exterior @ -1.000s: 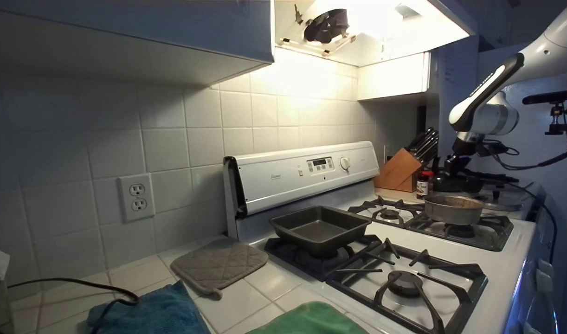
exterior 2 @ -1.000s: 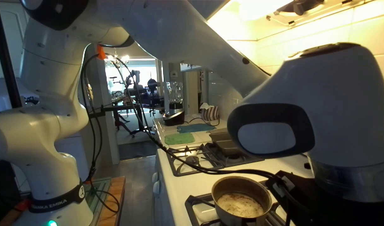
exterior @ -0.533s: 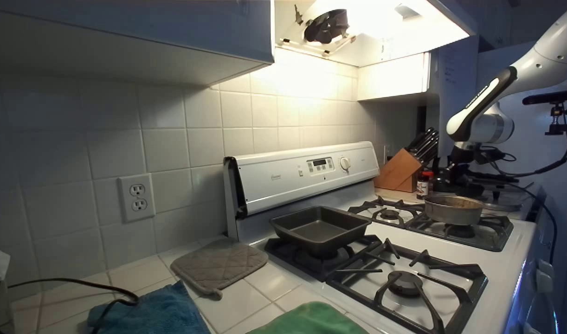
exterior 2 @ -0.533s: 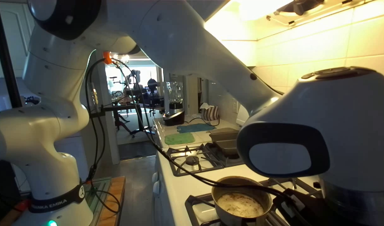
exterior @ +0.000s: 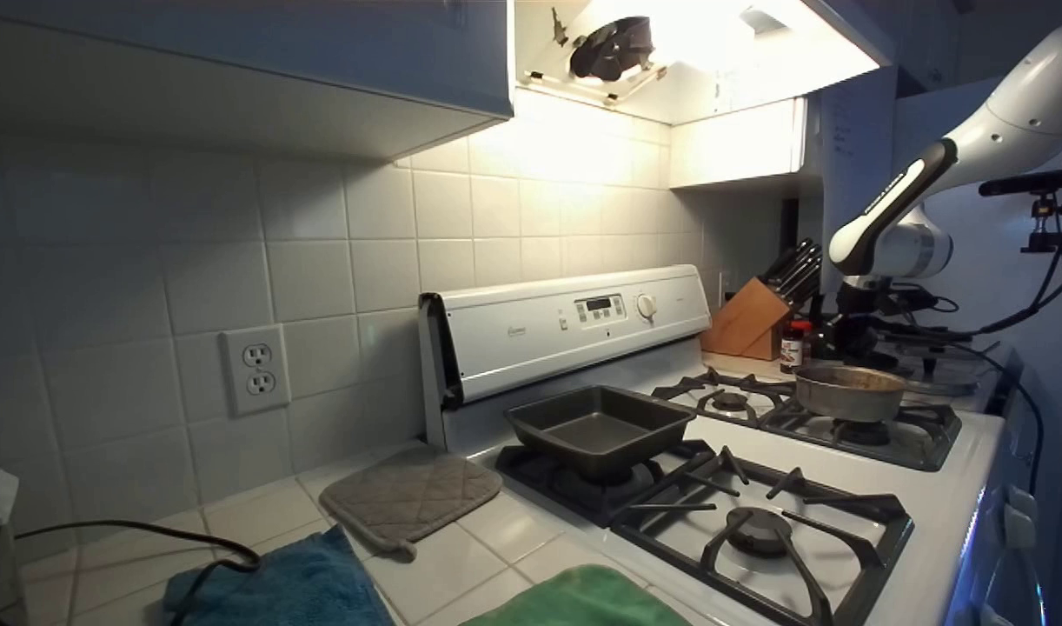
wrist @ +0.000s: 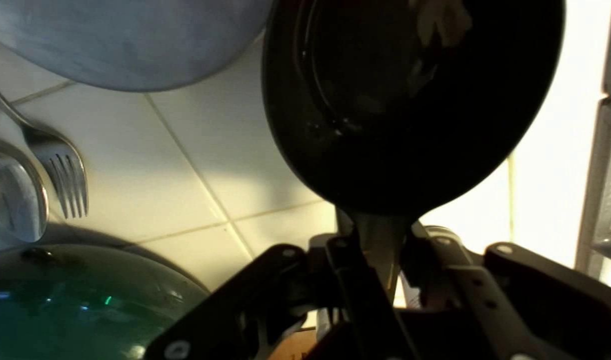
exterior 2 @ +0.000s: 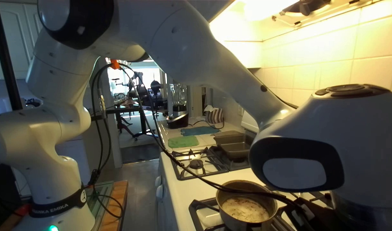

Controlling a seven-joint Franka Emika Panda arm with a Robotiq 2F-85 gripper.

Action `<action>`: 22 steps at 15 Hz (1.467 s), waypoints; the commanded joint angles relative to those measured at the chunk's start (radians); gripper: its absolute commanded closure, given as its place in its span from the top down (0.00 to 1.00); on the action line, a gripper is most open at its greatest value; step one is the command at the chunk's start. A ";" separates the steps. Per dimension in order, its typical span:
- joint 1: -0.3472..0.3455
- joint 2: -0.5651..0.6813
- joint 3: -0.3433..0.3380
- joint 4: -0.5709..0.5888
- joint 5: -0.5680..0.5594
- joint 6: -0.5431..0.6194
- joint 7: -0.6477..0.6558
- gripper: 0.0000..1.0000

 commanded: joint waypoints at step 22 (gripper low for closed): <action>0.144 -0.274 -0.127 -0.168 -0.242 -0.319 0.477 1.00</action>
